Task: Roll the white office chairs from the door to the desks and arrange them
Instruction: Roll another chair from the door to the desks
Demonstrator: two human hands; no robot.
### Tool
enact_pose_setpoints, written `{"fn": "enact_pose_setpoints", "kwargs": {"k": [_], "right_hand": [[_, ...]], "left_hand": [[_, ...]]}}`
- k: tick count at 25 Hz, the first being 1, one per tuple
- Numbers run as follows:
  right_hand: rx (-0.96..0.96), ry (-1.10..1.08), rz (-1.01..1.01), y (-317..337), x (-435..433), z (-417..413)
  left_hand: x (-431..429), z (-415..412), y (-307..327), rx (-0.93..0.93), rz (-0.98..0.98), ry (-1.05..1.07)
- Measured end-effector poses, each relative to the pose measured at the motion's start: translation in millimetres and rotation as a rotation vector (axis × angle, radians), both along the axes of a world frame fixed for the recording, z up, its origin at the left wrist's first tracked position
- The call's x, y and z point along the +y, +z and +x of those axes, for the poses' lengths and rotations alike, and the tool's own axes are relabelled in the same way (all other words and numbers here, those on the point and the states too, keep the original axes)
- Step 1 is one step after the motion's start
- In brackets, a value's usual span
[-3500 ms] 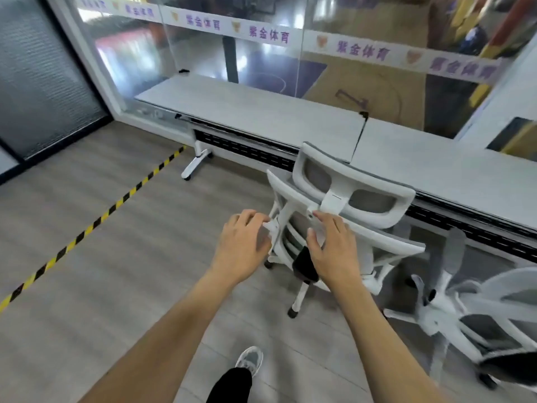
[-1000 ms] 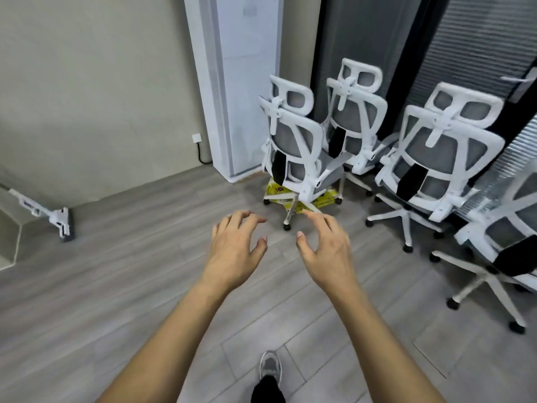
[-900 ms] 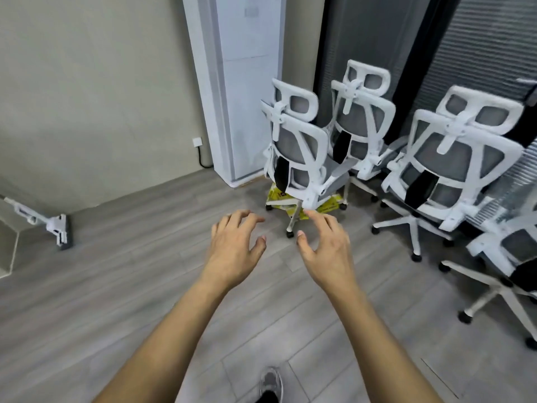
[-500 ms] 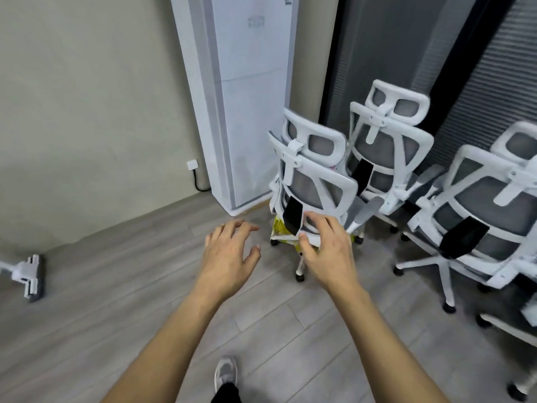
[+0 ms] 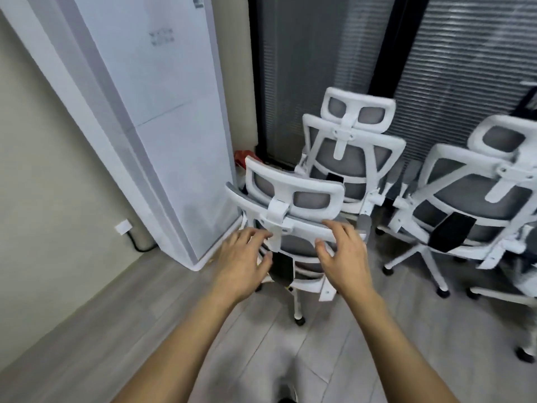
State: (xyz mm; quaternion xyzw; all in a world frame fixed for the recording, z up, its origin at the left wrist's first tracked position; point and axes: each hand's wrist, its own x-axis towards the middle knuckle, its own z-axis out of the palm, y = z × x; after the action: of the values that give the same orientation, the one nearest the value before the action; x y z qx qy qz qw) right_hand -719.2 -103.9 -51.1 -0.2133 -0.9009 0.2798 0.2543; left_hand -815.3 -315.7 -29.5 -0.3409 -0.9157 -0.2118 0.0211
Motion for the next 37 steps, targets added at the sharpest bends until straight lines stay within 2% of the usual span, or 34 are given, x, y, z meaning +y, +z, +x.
{"fn": "enact_pose_setpoints", "kwargs": {"k": [4, 6, 8, 13, 16, 23, 27, 32, 37], "right_hand": [[-0.081, -0.108, -0.016, -39.9, 28.7, -65.1], [-0.181, -0.171, -0.027, -62.9, 41.1, -89.8], [-0.263, -0.215, 0.037, -82.1, 45.1, -101.7], [-0.254, -0.286, 0.125, -92.3, 39.4, -98.5], [-0.272, -0.336, 0.098, -89.4, 20.9, -84.0], [-0.224, -0.594, 0.12, -94.8, -68.9, -25.7], [-0.212, -0.811, 0.125, -96.9, -113.2, 27.3], [-0.228, -1.068, 0.098, -95.0, -141.2, 120.8], [-0.174, -1.344, 0.036, -97.9, -147.8, 240.3]], "left_hand": [[32.5, -97.4, -19.7, 0.014, -0.03, -0.07], [42.9, -139.5, -39.9, -0.042, -0.073, -0.094], [46.4, -170.8, -63.1, -0.041, -0.134, -0.14], [54.0, -212.7, -92.8, 0.069, -0.133, -0.232], [52.7, -219.3, -103.0, 0.04, -0.066, -0.316], [37.2, -202.0, -112.8, 0.021, 0.053, -0.58], [58.4, -170.8, -118.2, 0.0, 0.038, -0.815], [107.7, -76.8, -119.8, 0.0, 0.05, -1.073], [168.6, 64.8, -123.9, -0.057, 0.07, -1.303]]}}
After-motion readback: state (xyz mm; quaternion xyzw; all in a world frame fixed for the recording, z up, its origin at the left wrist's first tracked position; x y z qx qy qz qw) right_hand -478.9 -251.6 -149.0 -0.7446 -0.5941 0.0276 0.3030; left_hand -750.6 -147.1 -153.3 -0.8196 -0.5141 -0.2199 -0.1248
